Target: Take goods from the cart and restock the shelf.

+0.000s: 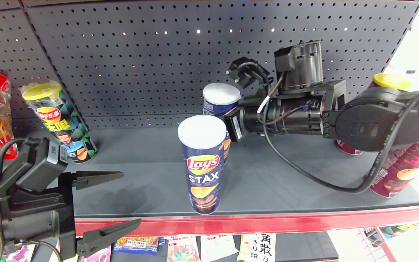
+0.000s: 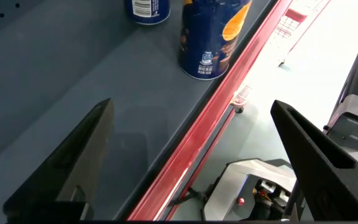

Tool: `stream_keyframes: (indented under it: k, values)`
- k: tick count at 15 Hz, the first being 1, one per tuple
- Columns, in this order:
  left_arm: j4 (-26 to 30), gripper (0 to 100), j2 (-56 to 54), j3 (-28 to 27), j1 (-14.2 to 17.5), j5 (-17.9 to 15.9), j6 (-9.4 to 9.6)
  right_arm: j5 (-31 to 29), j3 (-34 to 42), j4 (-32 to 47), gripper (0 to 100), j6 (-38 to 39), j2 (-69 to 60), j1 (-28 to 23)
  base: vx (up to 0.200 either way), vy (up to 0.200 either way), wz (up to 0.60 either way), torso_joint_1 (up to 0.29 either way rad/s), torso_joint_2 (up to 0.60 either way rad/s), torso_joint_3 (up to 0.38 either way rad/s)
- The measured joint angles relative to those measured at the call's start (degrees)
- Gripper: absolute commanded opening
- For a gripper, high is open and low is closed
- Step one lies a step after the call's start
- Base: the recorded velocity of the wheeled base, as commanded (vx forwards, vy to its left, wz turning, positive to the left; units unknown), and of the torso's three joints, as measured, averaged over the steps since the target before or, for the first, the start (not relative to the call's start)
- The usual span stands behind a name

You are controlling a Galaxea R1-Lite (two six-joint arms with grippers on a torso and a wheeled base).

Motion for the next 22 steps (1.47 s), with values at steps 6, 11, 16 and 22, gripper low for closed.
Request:
stream_keyframes:
  k: [6,11,16,22]
  values:
    - [0.02,100,0.33,-0.26,0.0,0.0,-0.02,-0.04,0.83,-0.13,100,0.29,-0.22,0.22,0.0,0.0,0.0,0.0,0.0,0.0]
    - [0.0,100,0.85,-0.78,0.0,0.34,-0.02,-0.69,5.29,-0.27,100,0.45,-3.54,-0.5,0.0,0.0,0.0,0.0,0.0,0.0]
    - [0.0,100,2.86,-2.27,0.05,1.78,-0.77,-1.56,11.57,-0.35,100,0.45,-8.47,-3.97,0.0,0.0,0.0,0.0,0.0,0.0]
    - [-0.09,100,8.2,-5.18,-0.22,4.74,-0.17,-2.94,30.07,-0.51,100,0.1,-22.11,-4.5,0.0,0.0,0.0,0.0,0.0,0.0]
